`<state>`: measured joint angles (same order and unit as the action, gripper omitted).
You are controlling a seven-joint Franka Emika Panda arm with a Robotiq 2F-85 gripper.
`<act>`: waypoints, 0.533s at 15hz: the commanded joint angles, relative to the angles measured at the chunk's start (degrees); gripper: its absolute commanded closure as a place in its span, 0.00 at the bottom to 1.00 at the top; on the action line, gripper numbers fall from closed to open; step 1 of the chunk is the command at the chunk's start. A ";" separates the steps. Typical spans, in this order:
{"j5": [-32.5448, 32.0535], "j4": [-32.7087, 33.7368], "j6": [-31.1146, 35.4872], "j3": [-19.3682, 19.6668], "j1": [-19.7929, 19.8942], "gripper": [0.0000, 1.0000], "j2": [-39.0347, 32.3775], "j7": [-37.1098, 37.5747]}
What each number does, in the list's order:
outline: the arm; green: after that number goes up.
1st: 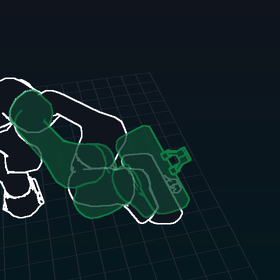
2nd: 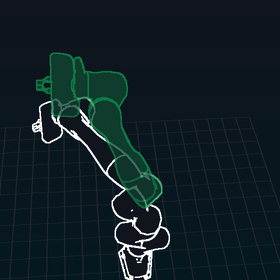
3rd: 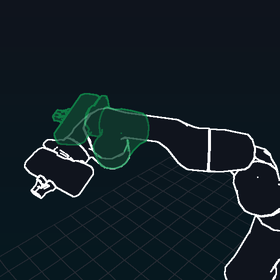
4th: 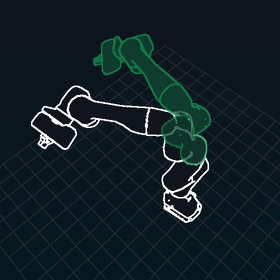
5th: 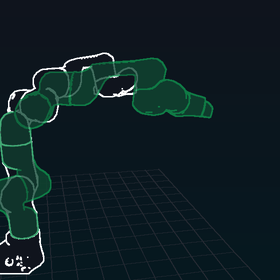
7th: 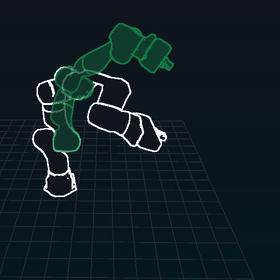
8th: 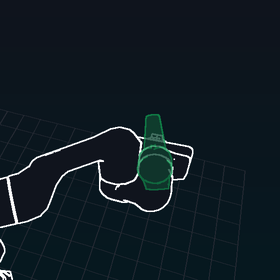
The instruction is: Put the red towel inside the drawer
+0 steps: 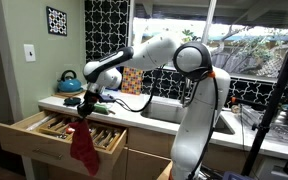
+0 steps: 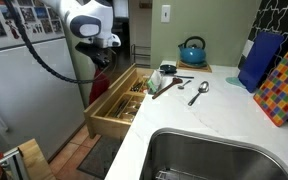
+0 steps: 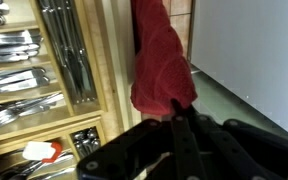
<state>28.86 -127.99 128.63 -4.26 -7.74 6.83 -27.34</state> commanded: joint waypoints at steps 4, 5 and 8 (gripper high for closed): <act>-3.77 -1.23 2.19 0.36 0.50 0.97 -0.53 1.69; -3.81 -1.24 2.26 0.35 0.50 0.97 -0.56 1.73; -3.83 -1.24 2.32 0.35 0.50 0.99 -0.56 1.78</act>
<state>25.13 -129.32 131.04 -4.13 -7.00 6.27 -25.67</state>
